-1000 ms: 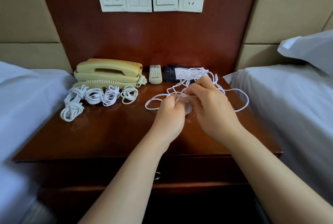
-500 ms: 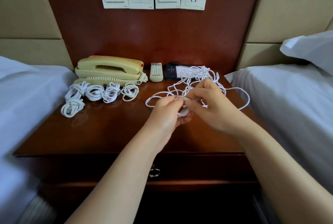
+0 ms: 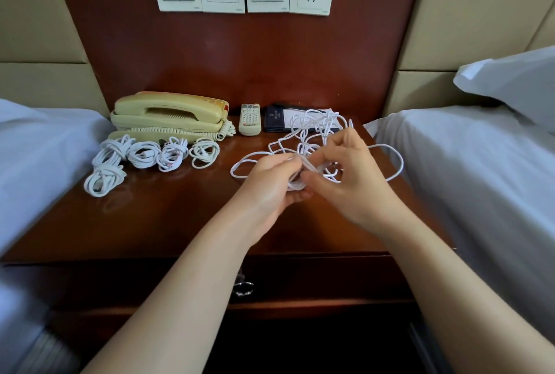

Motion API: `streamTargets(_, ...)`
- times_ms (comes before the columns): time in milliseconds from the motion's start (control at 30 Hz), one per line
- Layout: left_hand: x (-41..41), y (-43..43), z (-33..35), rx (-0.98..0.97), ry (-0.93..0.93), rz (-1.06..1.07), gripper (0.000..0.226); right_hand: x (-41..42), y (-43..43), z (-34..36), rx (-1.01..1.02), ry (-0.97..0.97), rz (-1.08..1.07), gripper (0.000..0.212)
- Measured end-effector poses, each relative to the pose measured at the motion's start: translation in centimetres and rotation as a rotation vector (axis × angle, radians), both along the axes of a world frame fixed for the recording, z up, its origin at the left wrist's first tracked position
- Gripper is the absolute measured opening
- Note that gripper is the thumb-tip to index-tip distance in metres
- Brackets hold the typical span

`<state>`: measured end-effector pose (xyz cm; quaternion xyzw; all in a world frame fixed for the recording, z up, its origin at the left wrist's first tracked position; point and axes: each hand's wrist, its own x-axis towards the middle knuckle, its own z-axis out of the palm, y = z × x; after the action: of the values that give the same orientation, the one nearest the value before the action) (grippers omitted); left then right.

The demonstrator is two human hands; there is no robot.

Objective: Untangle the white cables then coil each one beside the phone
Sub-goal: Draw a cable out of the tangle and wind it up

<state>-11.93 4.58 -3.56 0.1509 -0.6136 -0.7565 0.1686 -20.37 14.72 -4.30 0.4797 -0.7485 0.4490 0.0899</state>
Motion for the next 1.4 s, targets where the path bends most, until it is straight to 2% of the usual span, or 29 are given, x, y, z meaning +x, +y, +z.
streamTargets(200,-0.2,0.0,0.0,0.125,0.005,0.066,0.024,0.4,0.5,-0.3,-0.095,-0.017,-0.002,0.022)
streamTargets(533,0.1,-0.5,-0.3,0.154,0.001,0.09,0.024,1.0,-0.4,-0.6,-0.113,0.168,-0.065,0.009)
streamTargets(700,0.4,-0.9,-0.4,0.164,-0.001,0.128,0.027,1.2,-2.6,-1.3,-0.029,0.212,-0.082,0.002)
streamTargets(767,0.5,-1.3,-0.4,0.186,0.007,0.135,0.027,1.3,-3.3,-1.4,-0.016,0.225,-0.07,0.006)
streamTargets(867,0.6,-1.5,-0.3,0.252,0.051,0.127,0.027,1.4,-3.7,-1.3,-0.085,0.181,-0.047,0.008)
streamTargets(1000,0.5,-1.3,0.2,0.37,0.105,0.104,0.028,1.7,-3.1,-1.0,-0.212,0.053,0.025,0.028)
streamTargets(1233,0.7,-2.0,0.2,0.511,0.025,-0.036,0.024,0.9,-1.2,-0.8,-0.242,0.093,0.03,0.005)
streamTargets(1400,0.9,-1.8,0.3,0.493,0.034,-0.074,0.029,1.2,-0.9,-1.0,-0.252,0.132,0.028,0.004)
